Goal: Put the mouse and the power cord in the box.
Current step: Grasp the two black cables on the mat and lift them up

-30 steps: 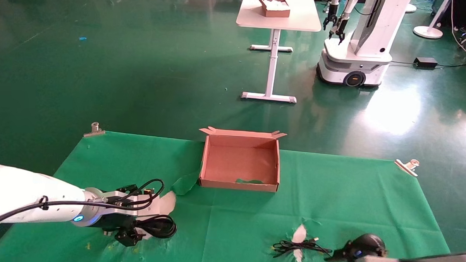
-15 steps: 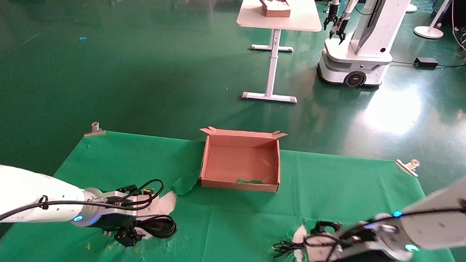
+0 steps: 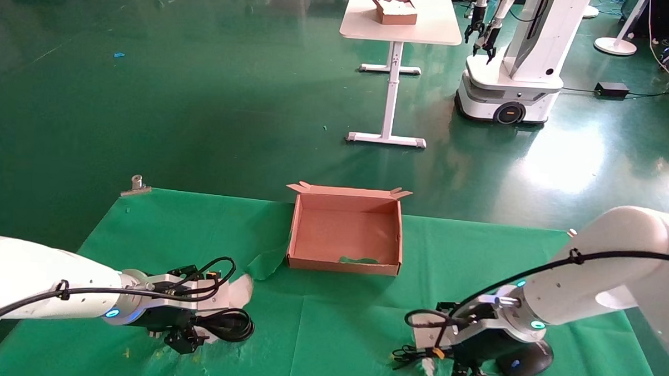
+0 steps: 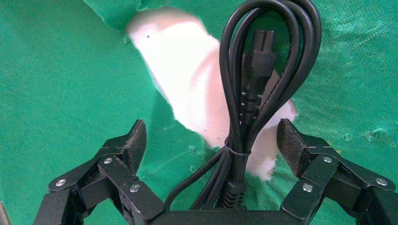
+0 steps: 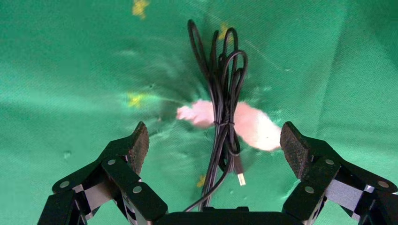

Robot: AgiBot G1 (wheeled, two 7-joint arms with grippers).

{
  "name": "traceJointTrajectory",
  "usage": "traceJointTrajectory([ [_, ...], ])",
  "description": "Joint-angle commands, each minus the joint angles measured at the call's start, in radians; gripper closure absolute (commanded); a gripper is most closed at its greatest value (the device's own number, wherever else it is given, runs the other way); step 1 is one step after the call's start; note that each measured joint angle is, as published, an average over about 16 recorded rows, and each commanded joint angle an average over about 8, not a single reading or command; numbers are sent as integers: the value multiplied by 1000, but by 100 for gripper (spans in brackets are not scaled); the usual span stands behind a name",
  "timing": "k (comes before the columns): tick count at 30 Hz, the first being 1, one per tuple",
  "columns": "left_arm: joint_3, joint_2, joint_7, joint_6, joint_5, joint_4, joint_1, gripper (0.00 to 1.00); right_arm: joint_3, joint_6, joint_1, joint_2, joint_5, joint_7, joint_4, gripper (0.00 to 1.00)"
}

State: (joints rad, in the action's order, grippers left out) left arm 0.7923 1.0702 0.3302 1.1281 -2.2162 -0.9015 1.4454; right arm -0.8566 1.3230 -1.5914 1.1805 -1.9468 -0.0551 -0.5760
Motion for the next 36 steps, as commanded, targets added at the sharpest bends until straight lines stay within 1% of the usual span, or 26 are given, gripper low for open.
traceJointTrajectory([
  [1,0,0,0,0,0,0,0,100,-1,-9,-10,19,-3,-13,42,100],
  [4,0,0,0,0,0,0,0,100,-1,-12,-13,24,-3,-15,55,100],
  [17,0,0,0,0,2,0,0,100,0,-5,-6,9,2,-9,23,100],
  [36,0,0,0,0,2,0,0,100,1,-2,-2,2,3,-6,8,100],
])
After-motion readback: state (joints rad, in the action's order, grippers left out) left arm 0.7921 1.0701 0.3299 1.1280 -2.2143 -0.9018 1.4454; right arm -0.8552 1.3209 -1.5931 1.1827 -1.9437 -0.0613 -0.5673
